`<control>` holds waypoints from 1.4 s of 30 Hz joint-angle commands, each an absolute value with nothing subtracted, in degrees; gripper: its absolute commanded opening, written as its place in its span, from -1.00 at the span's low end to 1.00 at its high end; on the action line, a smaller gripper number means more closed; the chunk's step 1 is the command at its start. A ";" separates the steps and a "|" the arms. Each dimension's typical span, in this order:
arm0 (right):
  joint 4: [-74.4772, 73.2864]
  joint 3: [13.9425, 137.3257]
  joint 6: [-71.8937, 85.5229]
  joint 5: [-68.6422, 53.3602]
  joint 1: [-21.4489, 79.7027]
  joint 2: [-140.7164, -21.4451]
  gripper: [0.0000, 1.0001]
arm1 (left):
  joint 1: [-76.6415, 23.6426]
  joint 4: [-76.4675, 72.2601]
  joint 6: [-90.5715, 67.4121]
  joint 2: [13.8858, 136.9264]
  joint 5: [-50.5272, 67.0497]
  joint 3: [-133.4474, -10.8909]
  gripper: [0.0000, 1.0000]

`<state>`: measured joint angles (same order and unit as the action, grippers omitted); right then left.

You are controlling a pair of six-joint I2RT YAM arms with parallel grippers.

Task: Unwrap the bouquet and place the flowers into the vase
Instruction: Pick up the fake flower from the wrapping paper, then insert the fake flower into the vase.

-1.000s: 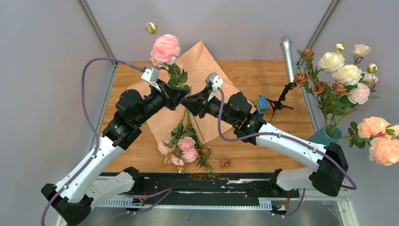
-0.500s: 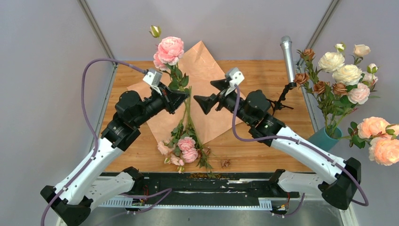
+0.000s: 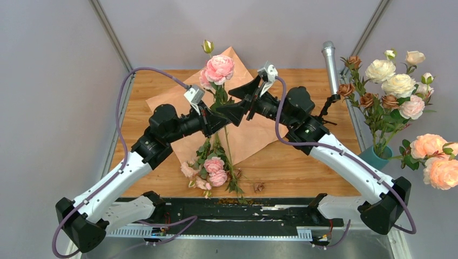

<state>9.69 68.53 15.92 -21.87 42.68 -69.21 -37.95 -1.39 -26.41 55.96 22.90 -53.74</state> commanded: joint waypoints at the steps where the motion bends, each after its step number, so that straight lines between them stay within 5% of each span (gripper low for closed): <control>1: 9.43 71.20 18.59 -26.14 42.83 -71.77 0.76 | -39.10 -6.75 -27.07 56.15 25.17 -53.97 -1.00; 5: 8.27 71.54 18.50 -26.04 42.87 -72.67 0.56 | -39.43 -7.04 -27.65 56.83 25.61 -53.99 -1.00; 12: 6.68 71.12 14.92 -22.53 42.80 -70.67 -0.59 | -40.01 -5.55 -26.78 57.60 25.63 -54.38 -1.00; 13: 5.88 71.11 13.80 -21.74 42.80 -69.99 -0.75 | -39.99 -4.70 -26.61 57.84 25.59 -54.73 -0.96; 15: 3.73 71.04 11.37 -19.03 42.81 -68.72 -1.00 | -40.06 -3.10 -26.22 58.32 25.35 -55.33 -0.56; 19: -3.67 71.33 2.77 -10.06 42.93 -65.82 -1.00 | -39.91 3.78 -24.40 58.73 20.49 -56.52 0.57; 22: -13.04 75.87 -3.65 9.86 43.06 -65.95 -1.00 | -39.21 10.74 -21.09 60.10 17.01 -58.65 0.96; 30: -18.90 79.16 -17.83 37.63 39.93 -66.13 -1.00 | -26.96 19.11 -16.87 59.83 22.14 -58.35 1.00; 42: -14.74 74.43 -19.86 29.63 12.82 -54.21 -1.00 | -9.30 21.25 -10.71 52.80 19.98 -56.78 1.00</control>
<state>-18.37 74.81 -16.19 32.34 17.15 -58.52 -12.93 20.67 -13.91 53.54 20.88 -56.84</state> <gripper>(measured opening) 0.060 0.997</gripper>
